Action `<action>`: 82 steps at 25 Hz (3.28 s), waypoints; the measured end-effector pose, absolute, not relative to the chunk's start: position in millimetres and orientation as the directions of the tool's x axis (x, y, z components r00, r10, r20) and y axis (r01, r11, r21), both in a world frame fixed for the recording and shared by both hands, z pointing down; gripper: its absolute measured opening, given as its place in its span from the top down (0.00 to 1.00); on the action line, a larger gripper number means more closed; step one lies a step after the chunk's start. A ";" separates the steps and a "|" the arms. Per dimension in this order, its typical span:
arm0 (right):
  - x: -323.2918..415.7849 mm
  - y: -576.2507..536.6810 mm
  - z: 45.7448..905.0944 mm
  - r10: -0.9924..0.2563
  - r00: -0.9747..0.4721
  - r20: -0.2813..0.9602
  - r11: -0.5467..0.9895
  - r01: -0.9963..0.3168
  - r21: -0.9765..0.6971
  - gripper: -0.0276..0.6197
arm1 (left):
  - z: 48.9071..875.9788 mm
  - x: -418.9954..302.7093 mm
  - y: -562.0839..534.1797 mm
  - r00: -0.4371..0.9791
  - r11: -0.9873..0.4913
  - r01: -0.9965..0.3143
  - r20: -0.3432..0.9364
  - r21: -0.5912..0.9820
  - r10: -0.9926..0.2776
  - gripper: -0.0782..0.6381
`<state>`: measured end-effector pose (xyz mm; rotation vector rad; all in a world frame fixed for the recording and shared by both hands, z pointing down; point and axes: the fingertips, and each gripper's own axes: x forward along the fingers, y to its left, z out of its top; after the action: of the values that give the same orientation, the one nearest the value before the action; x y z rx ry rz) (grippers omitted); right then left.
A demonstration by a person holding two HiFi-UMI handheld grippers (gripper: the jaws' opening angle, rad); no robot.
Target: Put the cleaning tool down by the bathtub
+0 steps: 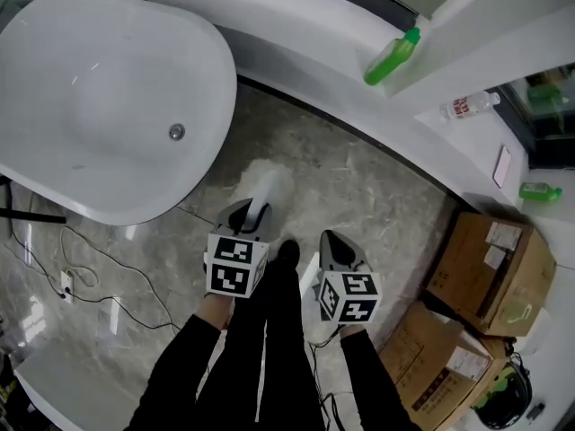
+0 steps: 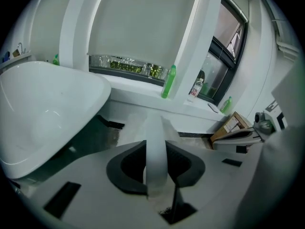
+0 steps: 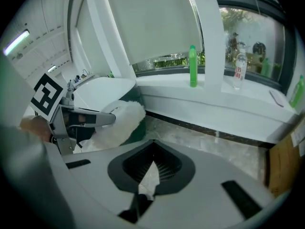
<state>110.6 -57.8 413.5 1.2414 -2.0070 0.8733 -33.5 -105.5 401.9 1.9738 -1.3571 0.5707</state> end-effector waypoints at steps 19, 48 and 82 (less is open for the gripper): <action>125.8 -153.3 560.3 -0.561 -0.358 0.747 0.358 -0.918 -0.172 0.96 | 569.5 -48.5 -155.7 0.335 -0.191 -0.941 0.683 0.281 -0.649 0.76; 93.6 -257.2 707.9 -0.624 -0.442 0.644 0.482 -0.867 -0.127 0.96 | 741.8 -59.7 -267.5 0.253 -0.175 -0.967 0.660 0.183 -0.708 0.76; 70.0 -275.3 765.6 -0.606 -0.480 0.634 0.524 -0.841 -0.135 0.96 | 866.2 -71.0 -299.5 0.185 -0.127 -0.983 0.725 0.134 -0.664 0.76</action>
<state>70.0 -275.3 765.6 1.1747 -2.2450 0.5947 -71.0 -299.5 866.2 1.8630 -1.5434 0.6819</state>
